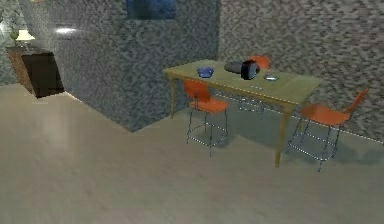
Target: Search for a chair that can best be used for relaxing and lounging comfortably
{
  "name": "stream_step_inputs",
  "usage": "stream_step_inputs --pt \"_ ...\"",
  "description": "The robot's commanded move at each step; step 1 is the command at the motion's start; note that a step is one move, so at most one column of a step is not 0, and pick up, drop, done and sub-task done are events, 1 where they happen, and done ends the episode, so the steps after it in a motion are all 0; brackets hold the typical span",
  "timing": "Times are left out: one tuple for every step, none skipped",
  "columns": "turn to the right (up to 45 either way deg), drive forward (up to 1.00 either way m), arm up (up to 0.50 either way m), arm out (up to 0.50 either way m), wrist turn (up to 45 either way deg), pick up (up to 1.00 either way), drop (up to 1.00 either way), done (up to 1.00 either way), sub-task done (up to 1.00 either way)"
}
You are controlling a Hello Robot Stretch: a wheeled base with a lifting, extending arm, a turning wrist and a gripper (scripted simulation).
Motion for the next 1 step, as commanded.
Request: stream_step_inputs --pt "-3.0 0.0 0.0 0.0 0.0 0.0 0.0 0.0 0.0"
